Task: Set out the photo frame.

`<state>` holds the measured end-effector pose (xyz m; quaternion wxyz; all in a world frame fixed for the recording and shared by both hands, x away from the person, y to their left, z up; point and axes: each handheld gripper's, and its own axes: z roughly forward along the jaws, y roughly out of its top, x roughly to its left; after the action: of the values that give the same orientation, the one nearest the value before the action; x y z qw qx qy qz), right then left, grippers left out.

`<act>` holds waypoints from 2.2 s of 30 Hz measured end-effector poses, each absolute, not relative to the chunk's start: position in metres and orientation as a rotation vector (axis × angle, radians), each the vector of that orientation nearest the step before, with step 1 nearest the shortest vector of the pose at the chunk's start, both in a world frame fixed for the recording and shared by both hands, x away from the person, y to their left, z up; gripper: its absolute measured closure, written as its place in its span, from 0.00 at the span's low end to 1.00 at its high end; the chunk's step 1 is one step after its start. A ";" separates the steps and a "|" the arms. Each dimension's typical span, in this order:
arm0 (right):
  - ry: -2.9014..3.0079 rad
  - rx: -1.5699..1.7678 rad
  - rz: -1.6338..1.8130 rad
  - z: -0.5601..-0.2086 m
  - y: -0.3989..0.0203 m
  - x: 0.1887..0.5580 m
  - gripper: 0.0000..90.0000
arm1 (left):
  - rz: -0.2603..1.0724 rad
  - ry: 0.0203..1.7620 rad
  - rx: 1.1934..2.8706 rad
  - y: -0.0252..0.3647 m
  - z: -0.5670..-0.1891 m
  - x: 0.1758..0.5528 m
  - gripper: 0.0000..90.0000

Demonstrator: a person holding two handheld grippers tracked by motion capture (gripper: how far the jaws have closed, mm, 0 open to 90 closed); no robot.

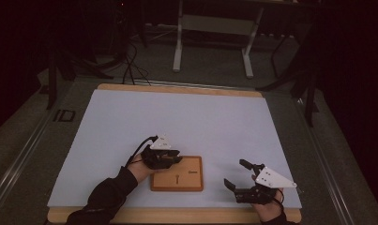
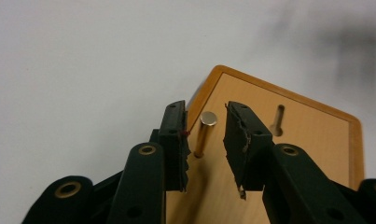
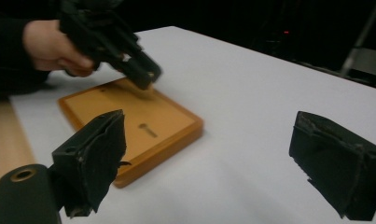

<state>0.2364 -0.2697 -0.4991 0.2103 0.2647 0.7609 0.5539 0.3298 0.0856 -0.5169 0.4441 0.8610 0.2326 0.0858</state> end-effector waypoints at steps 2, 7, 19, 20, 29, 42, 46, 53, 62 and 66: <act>2.125 0.720 1.529 -0.500 -0.267 0.235 0.12 | 0.204 0.579 2.133 0.085 -0.518 0.331 0.84; 2.161 0.686 1.527 -0.501 -0.263 0.235 0.12 | 0.218 0.560 2.127 0.083 -0.519 0.330 0.91; 2.300 0.556 1.393 -0.506 -0.240 0.228 0.15 | 0.129 0.562 2.168 0.082 -0.516 0.341 0.93; 2.315 0.523 1.370 -0.506 -0.236 0.225 0.15 | 0.119 0.562 2.173 0.083 -0.515 0.342 0.93; 2.402 0.339 1.173 -0.509 -0.209 0.212 0.25 | -0.007 0.576 2.145 0.088 -0.517 0.356 0.93; 2.194 -0.122 0.730 -0.529 -0.178 0.201 0.42 | -0.105 0.589 2.144 0.090 -0.516 0.371 0.93; 2.157 -0.186 0.662 -0.533 -0.174 0.204 0.49 | -0.108 0.591 2.153 0.089 -0.516 0.372 0.93; 2.101 -0.237 0.599 -0.545 -0.166 0.201 0.66 | -0.113 0.601 2.151 0.089 -0.515 0.373 0.93; 2.024 -0.350 0.504 -0.553 -0.160 0.201 0.71 | -0.122 0.606 2.154 0.089 -0.515 0.374 0.93; 1.977 -0.393 0.455 -0.558 -0.157 0.198 0.73 | -0.119 0.597 2.159 0.089 -0.515 0.373 0.93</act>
<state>0.1976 -0.1566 -0.5581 0.5122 -0.1635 0.8217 0.1891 0.3733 0.0887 -0.5148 0.4342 0.8670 0.2397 -0.0477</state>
